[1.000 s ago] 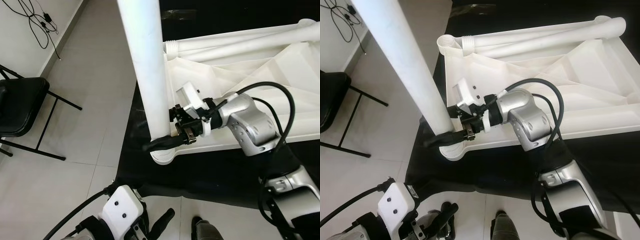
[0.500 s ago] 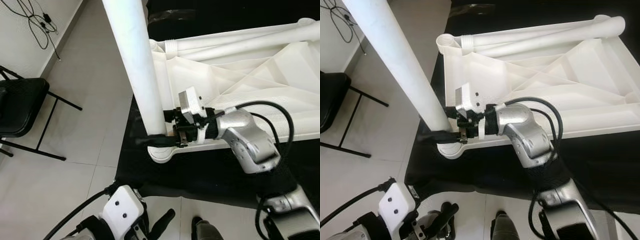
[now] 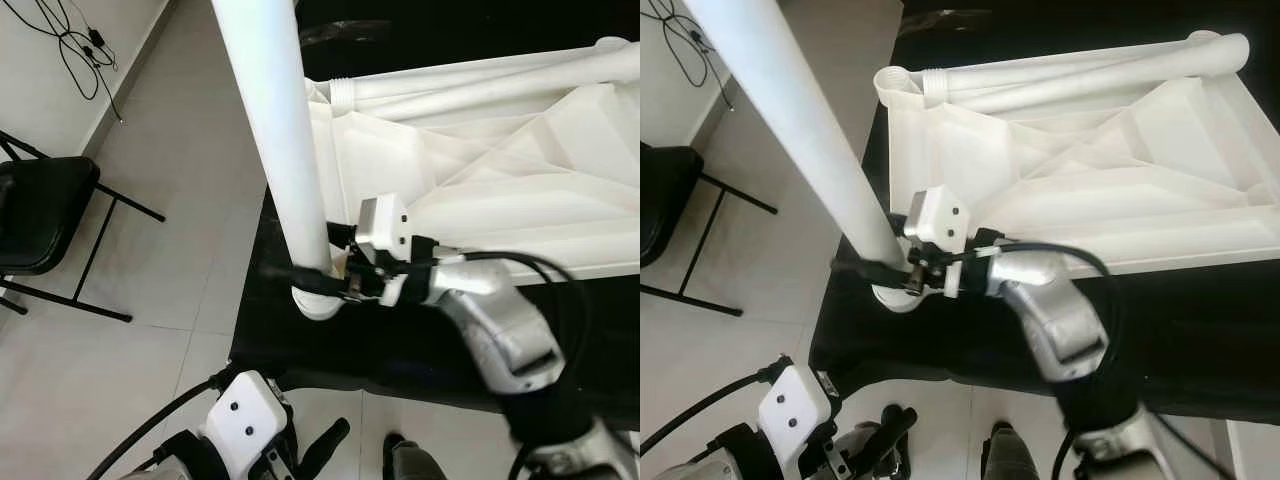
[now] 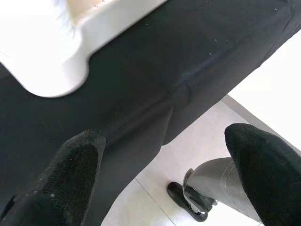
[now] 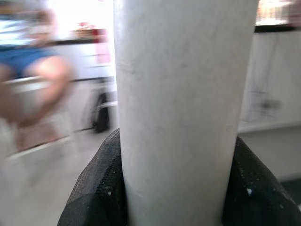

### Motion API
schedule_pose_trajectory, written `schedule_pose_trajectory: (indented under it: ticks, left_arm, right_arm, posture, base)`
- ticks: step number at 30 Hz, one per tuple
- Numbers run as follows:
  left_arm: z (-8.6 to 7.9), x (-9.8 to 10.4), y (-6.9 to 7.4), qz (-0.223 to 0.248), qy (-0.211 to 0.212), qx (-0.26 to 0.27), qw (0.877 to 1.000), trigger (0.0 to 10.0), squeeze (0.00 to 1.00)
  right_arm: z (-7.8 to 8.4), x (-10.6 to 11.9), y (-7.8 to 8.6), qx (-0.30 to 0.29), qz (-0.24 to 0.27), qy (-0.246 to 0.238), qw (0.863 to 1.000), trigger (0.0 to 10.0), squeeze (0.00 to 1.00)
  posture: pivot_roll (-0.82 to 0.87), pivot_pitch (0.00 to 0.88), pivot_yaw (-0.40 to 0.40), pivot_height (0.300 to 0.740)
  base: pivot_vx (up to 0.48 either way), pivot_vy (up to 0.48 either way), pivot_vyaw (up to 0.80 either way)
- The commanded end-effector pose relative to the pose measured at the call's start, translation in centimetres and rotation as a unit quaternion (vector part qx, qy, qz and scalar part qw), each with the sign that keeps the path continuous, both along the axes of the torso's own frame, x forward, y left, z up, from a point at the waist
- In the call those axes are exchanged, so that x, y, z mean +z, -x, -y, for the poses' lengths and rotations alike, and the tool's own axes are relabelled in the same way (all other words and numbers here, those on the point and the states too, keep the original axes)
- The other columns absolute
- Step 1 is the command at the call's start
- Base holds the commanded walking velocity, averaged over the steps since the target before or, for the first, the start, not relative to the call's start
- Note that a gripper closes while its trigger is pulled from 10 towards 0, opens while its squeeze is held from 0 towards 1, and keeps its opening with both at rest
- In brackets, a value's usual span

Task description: Building children table

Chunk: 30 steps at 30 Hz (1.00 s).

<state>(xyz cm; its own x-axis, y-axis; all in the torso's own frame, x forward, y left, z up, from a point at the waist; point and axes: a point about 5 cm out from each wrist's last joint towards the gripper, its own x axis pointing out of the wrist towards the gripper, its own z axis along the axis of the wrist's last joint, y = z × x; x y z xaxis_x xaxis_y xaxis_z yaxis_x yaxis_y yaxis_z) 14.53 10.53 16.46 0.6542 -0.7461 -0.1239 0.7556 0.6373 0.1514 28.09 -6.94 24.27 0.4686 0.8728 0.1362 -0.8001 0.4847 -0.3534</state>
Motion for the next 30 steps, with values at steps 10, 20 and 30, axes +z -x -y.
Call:
schedule_pose_trajectory:
  ticks: [10, 20, 30]
  left_arm:
    - [-0.2, -0.6, 0.1, -0.01, -0.006, 0.002, 1.0, 10.0, 0.0]
    - [-0.6, -0.7, -0.2, -0.009, -0.006, 0.005, 1.0, 10.0, 0.0]
    - [-0.7, -0.8, -0.5, -0.009, -0.004, 0.005, 1.0, 10.0, 0.0]
  right_arm:
    - [5.2, -4.0, -1.0, -0.361, -0.012, 0.043, 0.932, 10.0, 0.0]
    - [6.3, -4.4, -0.7, -0.408, -0.006, 0.054, 0.911, 10.0, 0.0]
    - [5.4, -4.5, -0.5, -0.386, -0.045, 0.004, 0.921, 10.0, 0.0]
  posture:
    - [0.05, 0.351, 0.064, 0.74]
    - [0.04, 0.344, 0.073, 0.74]
    - [0.03, 0.339, 0.081, 0.74]
  base:
    - [0.0, 0.0, 0.0]
    - [0.0, 0.0, 0.0]
    - [0.0, 0.0, 0.0]
